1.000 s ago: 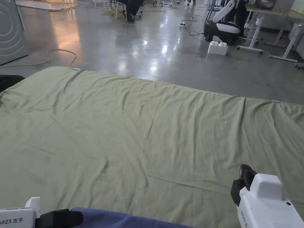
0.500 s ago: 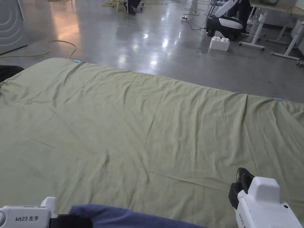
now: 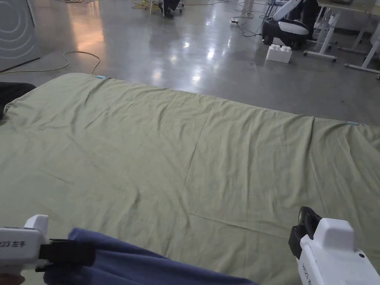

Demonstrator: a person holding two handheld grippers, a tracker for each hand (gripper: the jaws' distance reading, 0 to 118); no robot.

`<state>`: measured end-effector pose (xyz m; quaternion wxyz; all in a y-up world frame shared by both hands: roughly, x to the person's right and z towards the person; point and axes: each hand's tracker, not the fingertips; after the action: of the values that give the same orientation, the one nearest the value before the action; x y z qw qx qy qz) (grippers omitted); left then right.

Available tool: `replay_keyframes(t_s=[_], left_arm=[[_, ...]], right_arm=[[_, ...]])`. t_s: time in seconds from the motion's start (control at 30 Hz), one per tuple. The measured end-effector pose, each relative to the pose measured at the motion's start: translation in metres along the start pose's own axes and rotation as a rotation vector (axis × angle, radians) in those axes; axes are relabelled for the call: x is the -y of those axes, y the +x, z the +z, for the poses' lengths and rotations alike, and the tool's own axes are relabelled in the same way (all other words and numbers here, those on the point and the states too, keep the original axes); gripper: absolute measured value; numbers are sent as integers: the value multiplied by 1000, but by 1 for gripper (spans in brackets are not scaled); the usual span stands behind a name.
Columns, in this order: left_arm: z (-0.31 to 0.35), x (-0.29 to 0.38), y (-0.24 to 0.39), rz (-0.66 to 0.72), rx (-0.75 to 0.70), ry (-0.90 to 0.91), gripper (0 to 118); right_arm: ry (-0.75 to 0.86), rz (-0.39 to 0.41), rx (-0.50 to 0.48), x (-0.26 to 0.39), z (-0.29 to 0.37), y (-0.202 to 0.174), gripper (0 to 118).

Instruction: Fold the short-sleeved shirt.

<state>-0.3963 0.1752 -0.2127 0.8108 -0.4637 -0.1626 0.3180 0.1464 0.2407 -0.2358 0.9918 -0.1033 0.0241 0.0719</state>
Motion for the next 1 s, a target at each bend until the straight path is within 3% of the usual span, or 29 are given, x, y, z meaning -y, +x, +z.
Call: replay_keyframes(t_s=[0.23,0.33,0.47,0.6,0.77,1.0], left_arm=[[30,0,21,-38,-185,22,10],[26,7,45,-47,-171,14,10],[13,17,79,-44,-35,9,10],[-18,27,112,-7,47,-8,10],[-79,40,139,-18,48,-51,10],[-174,66,166,-91,-120,-198,10]], right_arm=[[4,-16,-17,1,2,0,3],[2,-25,-26,3,2,-1,3],[3,-40,-33,5,3,-1,3],[-2,-48,-36,8,3,2,3],[-15,-60,-28,14,5,11,3],[-36,-73,2,21,11,25,3]])
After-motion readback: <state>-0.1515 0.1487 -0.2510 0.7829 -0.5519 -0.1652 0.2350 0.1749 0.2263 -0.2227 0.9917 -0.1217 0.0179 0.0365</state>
